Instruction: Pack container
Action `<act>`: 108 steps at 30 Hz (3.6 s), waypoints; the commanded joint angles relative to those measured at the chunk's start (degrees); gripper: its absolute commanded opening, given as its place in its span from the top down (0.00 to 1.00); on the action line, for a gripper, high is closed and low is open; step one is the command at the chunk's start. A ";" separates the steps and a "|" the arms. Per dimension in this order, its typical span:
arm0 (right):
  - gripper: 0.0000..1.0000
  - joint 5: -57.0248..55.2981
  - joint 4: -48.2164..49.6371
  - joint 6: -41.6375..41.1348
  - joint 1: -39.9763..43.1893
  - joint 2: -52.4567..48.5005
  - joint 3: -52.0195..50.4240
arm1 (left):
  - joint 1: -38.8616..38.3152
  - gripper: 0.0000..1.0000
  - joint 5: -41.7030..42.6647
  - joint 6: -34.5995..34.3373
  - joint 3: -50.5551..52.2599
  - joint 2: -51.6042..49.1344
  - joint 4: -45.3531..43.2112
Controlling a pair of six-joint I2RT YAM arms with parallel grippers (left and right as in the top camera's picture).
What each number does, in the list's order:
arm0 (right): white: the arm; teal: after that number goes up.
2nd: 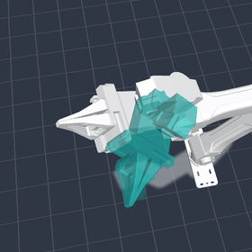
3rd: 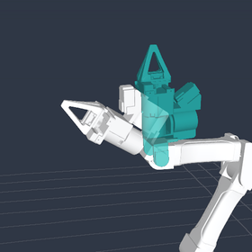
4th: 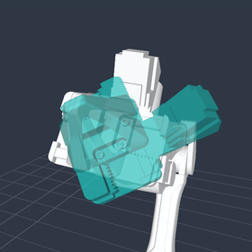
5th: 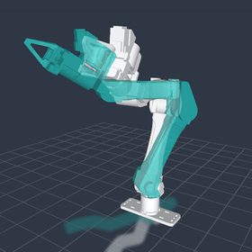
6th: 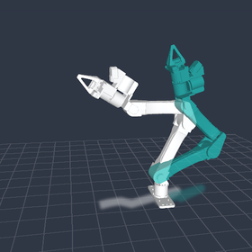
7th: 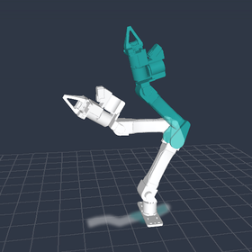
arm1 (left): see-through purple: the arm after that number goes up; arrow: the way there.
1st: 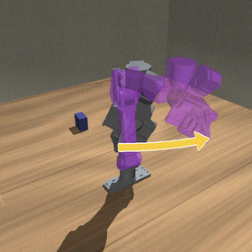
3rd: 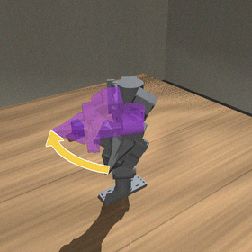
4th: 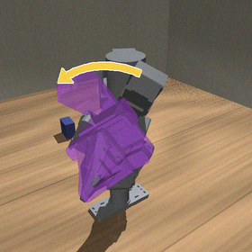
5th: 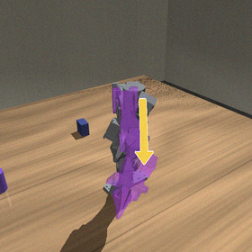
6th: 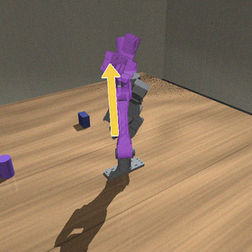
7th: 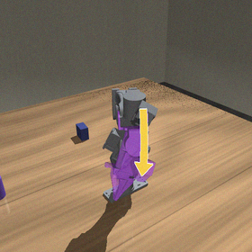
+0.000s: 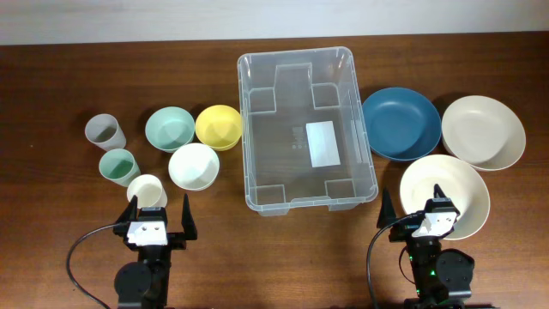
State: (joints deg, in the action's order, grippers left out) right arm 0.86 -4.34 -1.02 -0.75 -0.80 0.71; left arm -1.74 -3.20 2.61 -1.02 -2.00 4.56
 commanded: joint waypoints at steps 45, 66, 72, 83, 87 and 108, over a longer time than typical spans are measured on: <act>0.01 -0.28 -0.17 0.35 -0.26 0.59 -0.39 | 0.04 0.01 0.44 0.92 0.48 -0.17 0.02; 0.01 0.42 11.87 0.81 -0.35 0.59 0.17 | 0.04 0.01 0.44 0.92 0.48 -0.17 0.02; 0.01 -4.90 3.21 0.87 -0.24 -3.39 12.09 | 0.04 0.01 0.44 0.92 0.48 -0.17 0.02; 0.01 -3.08 -18.97 7.91 8.61 -39.91 51.80 | 0.04 0.01 0.44 0.92 0.48 -0.17 0.02; 0.01 9.94 -26.80 7.91 17.09 -55.63 64.24 | 0.04 0.01 0.44 0.92 0.48 -0.17 0.02; 0.01 30.77 -43.45 10.88 46.66 -95.36 82.23 | 0.04 0.01 0.44 0.92 0.48 -0.17 0.02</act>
State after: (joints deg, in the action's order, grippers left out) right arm 31.18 -48.45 7.60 45.87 -93.34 81.69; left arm -1.74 -3.20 2.61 -0.95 -2.20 4.73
